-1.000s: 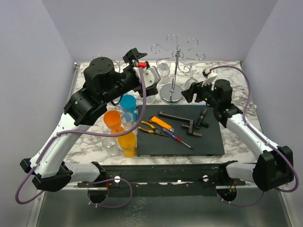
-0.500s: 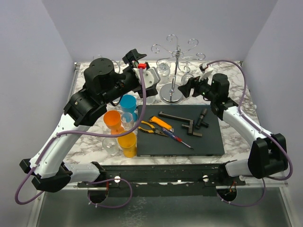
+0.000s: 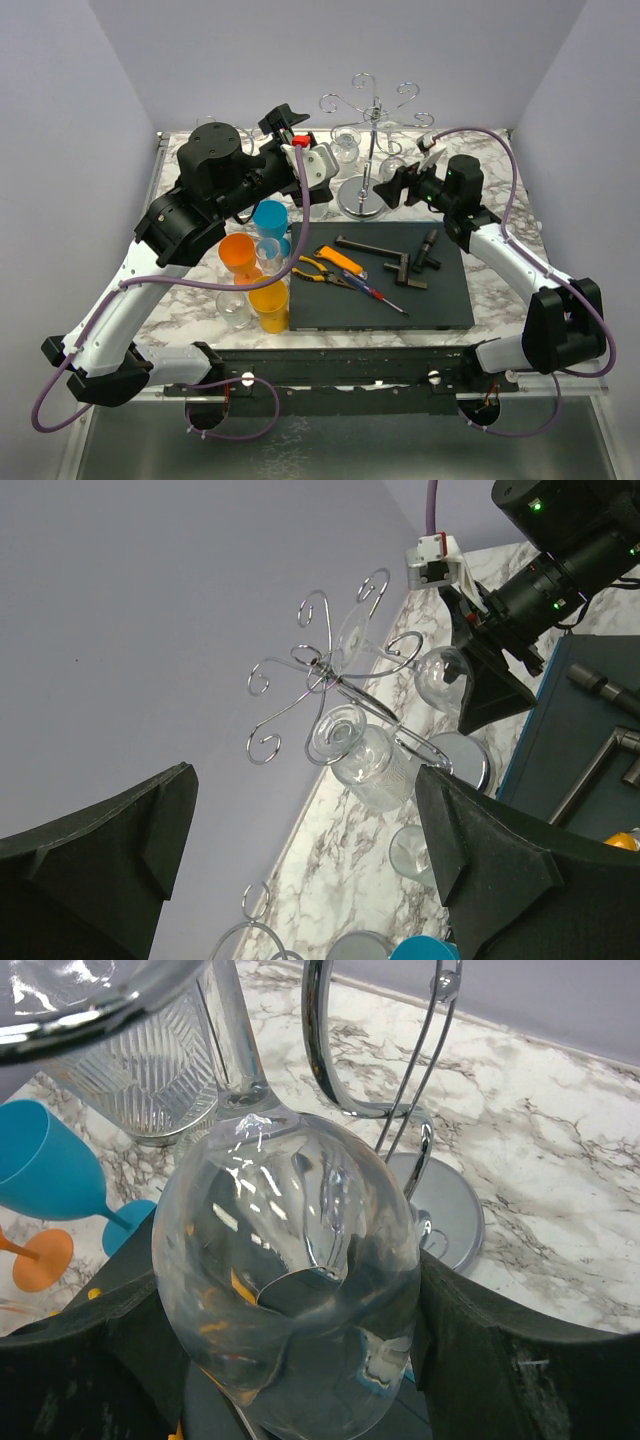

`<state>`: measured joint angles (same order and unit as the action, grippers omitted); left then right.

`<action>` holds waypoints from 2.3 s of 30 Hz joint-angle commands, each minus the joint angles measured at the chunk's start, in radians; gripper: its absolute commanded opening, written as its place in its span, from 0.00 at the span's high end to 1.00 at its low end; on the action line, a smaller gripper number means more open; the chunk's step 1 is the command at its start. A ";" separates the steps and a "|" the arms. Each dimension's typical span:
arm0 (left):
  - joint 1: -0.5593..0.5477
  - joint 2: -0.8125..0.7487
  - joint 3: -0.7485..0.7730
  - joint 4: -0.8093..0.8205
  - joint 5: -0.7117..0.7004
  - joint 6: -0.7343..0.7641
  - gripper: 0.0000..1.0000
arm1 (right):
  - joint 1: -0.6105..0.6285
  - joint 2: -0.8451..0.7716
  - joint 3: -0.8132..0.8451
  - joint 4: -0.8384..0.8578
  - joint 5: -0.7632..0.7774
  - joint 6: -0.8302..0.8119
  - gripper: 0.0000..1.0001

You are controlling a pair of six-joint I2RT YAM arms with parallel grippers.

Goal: Place the wine glass upside down on the wine glass rack
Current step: Turn the wine glass upside down at the wine rack.

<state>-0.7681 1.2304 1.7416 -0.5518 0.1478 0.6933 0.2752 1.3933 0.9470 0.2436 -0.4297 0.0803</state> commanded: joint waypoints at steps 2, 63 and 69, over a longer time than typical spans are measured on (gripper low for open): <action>-0.004 0.004 -0.004 -0.005 -0.005 -0.002 0.01 | -0.001 0.007 0.051 -0.008 -0.061 -0.052 0.99; -0.003 0.037 0.021 0.003 -0.008 -0.046 0.01 | -0.001 -0.114 -0.202 0.092 -0.037 0.054 0.16; -0.003 0.059 0.031 0.003 -0.022 -0.073 0.01 | -0.001 -0.151 -0.189 0.033 -0.007 0.037 0.05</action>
<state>-0.7681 1.2713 1.7424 -0.5510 0.1478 0.6624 0.2749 1.2823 0.7338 0.3370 -0.4751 0.1452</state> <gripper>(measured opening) 0.986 0.938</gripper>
